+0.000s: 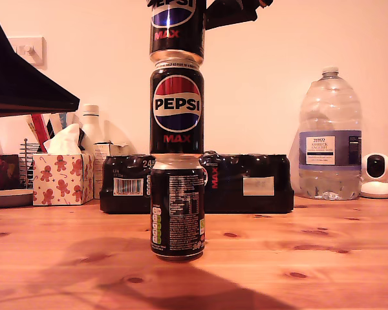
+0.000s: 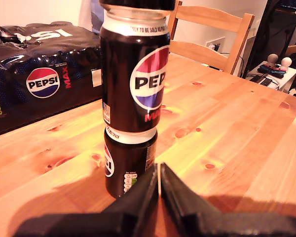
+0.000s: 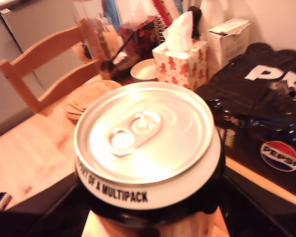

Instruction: Stack up the Pepsi cans on top of each other

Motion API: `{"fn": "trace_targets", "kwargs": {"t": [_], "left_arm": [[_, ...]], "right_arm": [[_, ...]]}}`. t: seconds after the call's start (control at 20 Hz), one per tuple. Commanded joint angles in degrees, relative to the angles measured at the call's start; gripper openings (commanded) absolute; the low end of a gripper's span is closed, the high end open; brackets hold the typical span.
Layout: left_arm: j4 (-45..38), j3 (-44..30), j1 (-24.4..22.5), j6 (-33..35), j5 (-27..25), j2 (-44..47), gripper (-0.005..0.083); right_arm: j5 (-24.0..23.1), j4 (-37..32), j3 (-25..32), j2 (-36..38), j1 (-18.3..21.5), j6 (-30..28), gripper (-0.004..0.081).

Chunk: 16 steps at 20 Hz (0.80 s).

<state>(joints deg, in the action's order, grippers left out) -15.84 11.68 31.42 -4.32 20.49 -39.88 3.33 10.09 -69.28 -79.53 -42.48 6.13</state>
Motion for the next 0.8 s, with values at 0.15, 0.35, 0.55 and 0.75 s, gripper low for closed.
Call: {"fn": "trace_targets", "kwargs": {"t": [0.15, 0.35, 0.55, 0.75], "left_arm": [[-0.5, -1.0, 0.2, 0.3, 0.0, -0.1, 0.0004], [-0.5, -1.0, 0.2, 0.3, 0.0, -0.1, 0.0004], [-0.4, -1.0, 0.2, 0.3, 0.0, -0.1, 0.0004], [0.1, -1.0, 0.2, 0.3, 0.1, -0.1, 0.0004]], "right_arm": [[-0.8, -1.2, -2.1, 0.3, -0.3, -1.8, 0.0244], [-0.8, -1.2, -2.1, 0.3, -0.3, -1.7, 0.0244], [-0.8, -1.2, -2.1, 0.3, -0.3, -1.7, 0.0244], [-0.9, -0.3, -2.1, 0.3, -0.3, -1.7, 0.0244]]}}
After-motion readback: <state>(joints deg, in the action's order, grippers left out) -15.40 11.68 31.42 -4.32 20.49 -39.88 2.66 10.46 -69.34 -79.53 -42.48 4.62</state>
